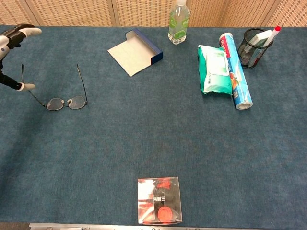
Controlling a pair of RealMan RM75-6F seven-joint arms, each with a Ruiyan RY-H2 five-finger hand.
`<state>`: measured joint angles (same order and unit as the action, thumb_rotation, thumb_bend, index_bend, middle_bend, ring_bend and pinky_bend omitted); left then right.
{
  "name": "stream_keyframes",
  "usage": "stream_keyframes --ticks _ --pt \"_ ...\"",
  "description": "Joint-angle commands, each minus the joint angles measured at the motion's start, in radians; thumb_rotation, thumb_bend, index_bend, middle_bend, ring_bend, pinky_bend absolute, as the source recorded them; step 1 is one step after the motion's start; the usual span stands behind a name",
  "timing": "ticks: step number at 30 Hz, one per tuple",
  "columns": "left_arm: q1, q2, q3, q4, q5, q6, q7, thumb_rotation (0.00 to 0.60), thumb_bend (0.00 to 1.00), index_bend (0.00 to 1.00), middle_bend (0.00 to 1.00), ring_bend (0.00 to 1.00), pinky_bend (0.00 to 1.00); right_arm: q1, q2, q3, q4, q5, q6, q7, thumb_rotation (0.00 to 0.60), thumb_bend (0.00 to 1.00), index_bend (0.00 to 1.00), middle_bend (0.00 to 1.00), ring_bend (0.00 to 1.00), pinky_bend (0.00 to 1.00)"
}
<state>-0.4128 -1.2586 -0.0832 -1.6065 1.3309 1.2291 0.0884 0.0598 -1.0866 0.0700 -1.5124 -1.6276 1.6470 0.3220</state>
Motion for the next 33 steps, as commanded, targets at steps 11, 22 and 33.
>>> stream_keyframes --ticks 11,22,33 --pt "0.023 -0.016 -0.010 0.105 -0.034 -0.002 0.010 0.600 0.40 0.00 0.00 0.02 0.16 -0.005 0.000 -0.001 0.004 -0.005 0.012 0.009 0.600 0.26 0.63 0.50 0.38 0.39" --pt "0.002 -0.059 -0.031 0.187 -0.079 -0.042 0.069 0.600 0.42 0.00 0.00 0.02 0.16 -0.009 0.001 0.001 0.011 -0.001 0.017 0.021 0.600 0.26 0.63 0.50 0.38 0.39" --pt "-0.011 -0.072 -0.041 0.172 -0.074 -0.047 0.100 0.600 0.42 0.00 0.00 0.02 0.16 -0.009 -0.002 -0.001 0.010 -0.006 0.017 0.015 0.600 0.26 0.63 0.50 0.38 0.39"
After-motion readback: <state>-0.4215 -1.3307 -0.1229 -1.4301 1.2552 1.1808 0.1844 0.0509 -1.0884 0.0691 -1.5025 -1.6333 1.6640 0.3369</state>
